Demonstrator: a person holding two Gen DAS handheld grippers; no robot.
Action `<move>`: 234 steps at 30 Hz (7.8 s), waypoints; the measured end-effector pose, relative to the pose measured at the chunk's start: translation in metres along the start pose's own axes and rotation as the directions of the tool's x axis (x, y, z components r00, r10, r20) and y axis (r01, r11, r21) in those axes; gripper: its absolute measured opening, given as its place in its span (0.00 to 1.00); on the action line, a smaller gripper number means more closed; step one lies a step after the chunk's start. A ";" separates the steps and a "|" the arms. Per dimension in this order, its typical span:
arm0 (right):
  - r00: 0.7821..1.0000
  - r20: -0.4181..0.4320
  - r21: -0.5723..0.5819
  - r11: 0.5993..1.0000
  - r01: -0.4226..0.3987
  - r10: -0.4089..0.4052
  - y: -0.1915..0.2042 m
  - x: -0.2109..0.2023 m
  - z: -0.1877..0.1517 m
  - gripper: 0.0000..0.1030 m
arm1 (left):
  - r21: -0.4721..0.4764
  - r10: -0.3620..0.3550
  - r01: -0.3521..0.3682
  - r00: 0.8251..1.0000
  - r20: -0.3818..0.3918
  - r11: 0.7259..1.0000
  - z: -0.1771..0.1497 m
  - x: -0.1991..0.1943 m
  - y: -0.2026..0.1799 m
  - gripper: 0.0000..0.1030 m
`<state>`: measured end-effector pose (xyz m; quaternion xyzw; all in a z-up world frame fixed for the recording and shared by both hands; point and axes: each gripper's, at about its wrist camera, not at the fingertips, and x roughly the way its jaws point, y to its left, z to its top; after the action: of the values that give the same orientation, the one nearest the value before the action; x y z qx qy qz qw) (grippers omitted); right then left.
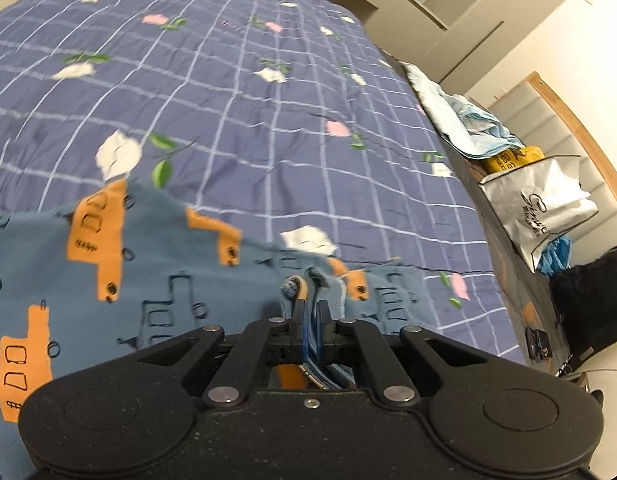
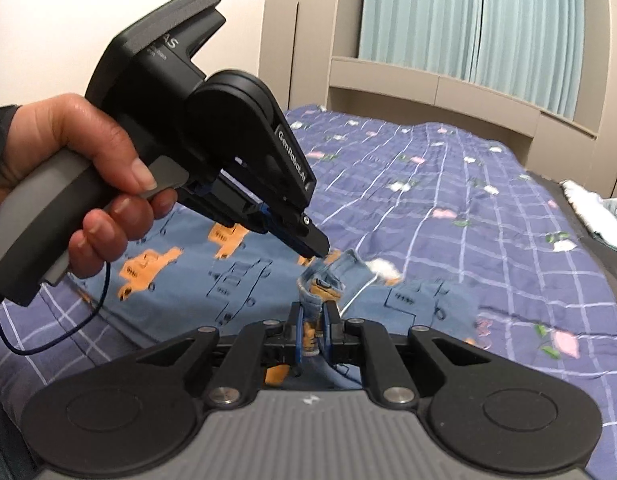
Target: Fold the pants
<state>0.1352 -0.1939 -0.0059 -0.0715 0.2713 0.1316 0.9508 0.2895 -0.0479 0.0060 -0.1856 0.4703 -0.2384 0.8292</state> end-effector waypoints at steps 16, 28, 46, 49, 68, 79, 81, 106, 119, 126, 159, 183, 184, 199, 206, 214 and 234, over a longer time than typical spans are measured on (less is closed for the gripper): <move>1.000 -0.029 -0.015 1.000 -0.002 0.002 0.008 0.004 -0.013 0.11 | -0.108 -0.046 0.039 0.997 -0.059 0.993 -0.013 0.023 0.018 0.53; 1.000 -0.029 -0.010 1.000 0.004 -0.004 0.007 0.004 -0.012 0.11 | -0.152 -0.038 0.030 0.998 -0.048 0.988 -0.013 0.027 0.013 0.13; 1.000 0.004 -0.031 0.999 0.028 -0.028 0.013 -0.006 -0.007 0.11 | -0.089 -0.029 0.029 1.000 -0.005 0.996 -0.008 0.007 -0.003 0.10; 1.000 0.007 -0.037 0.999 0.029 -0.028 0.014 -0.008 -0.006 0.11 | -0.084 -0.029 0.029 1.000 -0.003 0.996 -0.008 0.004 -0.003 0.10; 1.000 0.027 -0.074 0.997 -0.011 0.013 0.018 -0.013 0.002 0.11 | -0.029 0.003 -0.002 1.000 0.018 1.000 -0.003 -0.023 0.000 0.10; 0.985 0.015 -0.167 0.972 -0.165 0.170 0.062 0.006 0.020 0.11 | -0.008 0.113 -0.113 0.992 0.048 0.994 -0.002 -0.064 0.047 0.10; 0.981 -0.010 -0.182 0.965 -0.190 0.191 0.072 0.014 0.020 0.11 | -0.023 0.126 -0.125 0.991 0.046 0.992 -0.005 -0.062 0.059 0.10; 1.000 0.003 -0.163 0.987 -0.004 0.005 0.022 0.021 0.000 0.93 | -0.010 0.289 -0.289 0.951 0.107 0.957 -0.027 -0.049 0.071 0.93; 0.974 -0.052 0.017 0.975 0.223 -0.222 -0.063 0.075 0.007 1.00 | 0.067 0.434 -0.446 0.890 0.142 0.893 -0.044 -0.022 0.063 0.98; 0.972 -0.096 0.013 0.976 0.218 -0.216 -0.069 0.093 -0.004 1.00 | 0.123 0.464 -0.481 0.874 0.147 0.868 -0.048 -0.015 0.058 0.99; 0.974 -0.093 -0.040 0.978 0.206 -0.209 -0.030 0.050 -0.007 1.00 | 0.093 0.497 -0.519 0.847 0.187 0.850 -0.071 -0.071 0.043 0.99; 0.996 -0.052 -0.150 0.987 0.064 -0.072 0.076 0.066 -0.014 1.00 | -0.221 0.509 -0.459 0.801 0.317 0.860 -0.099 -0.175 0.183 0.99; 0.996 -0.048 -0.148 0.987 0.067 -0.075 0.076 0.066 -0.014 1.00 | -0.242 0.482 -0.421 0.810 0.332 0.874 -0.101 -0.173 0.189 0.99; 0.995 -0.052 -0.122 0.990 0.074 -0.081 0.069 0.066 -0.014 1.00 | -0.434 0.378 -0.185 0.827 0.415 0.882 -0.093 -0.160 0.224 0.34; 0.996 -0.038 -0.102 0.992 0.073 -0.078 0.063 0.064 -0.012 1.00 | -0.292 0.363 -0.242 0.788 0.498 0.925 -0.075 -0.177 0.173 0.18; 0.995 0.019 -0.052 0.994 0.098 -0.097 0.034 0.045 -0.005 1.00 | 0.020 0.202 -0.259 0.798 0.568 0.966 -0.050 -0.176 0.070 0.17; 0.949 -0.037 0.098 0.944 0.316 -0.314 -0.106 -0.017 -0.065 1.00 | 0.520 0.119 -0.228 0.965 0.234 0.823 -0.094 -0.006 -0.074 0.18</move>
<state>0.1199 -0.3116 -0.0445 -0.0662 0.2726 -0.0367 0.9591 0.1890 -0.1128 0.0032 0.0785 0.3164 -0.2663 0.9071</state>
